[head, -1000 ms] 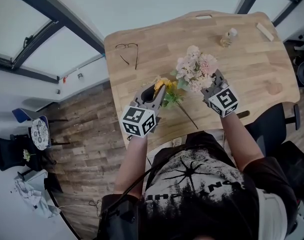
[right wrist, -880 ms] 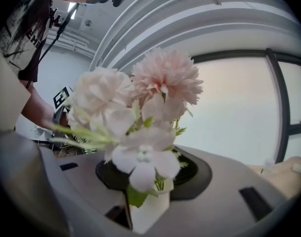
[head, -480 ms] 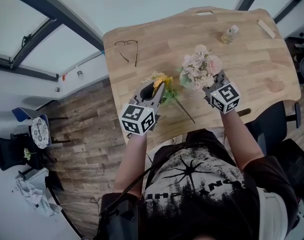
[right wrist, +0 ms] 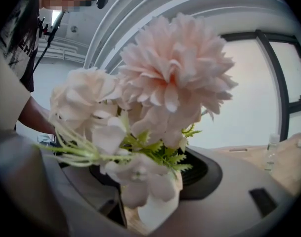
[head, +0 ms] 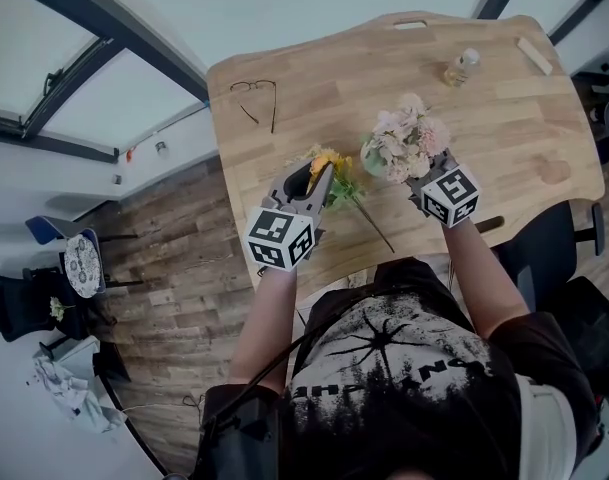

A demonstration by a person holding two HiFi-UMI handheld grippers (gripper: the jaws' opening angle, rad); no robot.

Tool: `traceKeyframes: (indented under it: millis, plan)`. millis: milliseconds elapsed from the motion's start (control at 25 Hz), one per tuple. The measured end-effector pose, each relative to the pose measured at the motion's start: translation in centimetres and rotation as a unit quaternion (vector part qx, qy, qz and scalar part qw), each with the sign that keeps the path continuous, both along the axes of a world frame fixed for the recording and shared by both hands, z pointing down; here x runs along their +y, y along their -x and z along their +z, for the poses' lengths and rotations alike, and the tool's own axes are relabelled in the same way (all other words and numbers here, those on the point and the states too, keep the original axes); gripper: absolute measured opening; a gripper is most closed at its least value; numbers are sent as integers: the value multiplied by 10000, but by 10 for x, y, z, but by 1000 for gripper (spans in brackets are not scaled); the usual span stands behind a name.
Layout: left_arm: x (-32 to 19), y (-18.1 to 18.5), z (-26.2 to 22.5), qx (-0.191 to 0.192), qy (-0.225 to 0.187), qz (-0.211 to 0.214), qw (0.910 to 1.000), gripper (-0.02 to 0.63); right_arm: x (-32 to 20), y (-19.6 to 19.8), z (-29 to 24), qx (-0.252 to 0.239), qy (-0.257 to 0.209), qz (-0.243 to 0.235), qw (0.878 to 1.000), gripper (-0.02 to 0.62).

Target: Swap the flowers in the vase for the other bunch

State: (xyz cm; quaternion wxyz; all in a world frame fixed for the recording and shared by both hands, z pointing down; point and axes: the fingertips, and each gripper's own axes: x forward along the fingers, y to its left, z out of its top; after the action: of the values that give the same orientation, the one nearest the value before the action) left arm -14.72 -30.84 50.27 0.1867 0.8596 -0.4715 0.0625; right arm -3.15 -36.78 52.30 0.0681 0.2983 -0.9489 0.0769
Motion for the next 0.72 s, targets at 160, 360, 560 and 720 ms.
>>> traceKeyframes:
  millis: [160,360,560,720]
  plan:
    - [0,-3,-1,-4,-33,-2,10000,81,-2,-1,-2,10,-95,34,9999,278]
    - [-2,-7,0,17,-10,16,10000,81,-3,-6,3,150,-111,83,9998,284]
    - [-1,-5,3,20,22,4,10000,81,-3,-6,7,135,-47,102,9998,293]
    - [0,-1,3,-6,5,-53,10000,81,-2,-7,7,124,-33,127,9998,293]
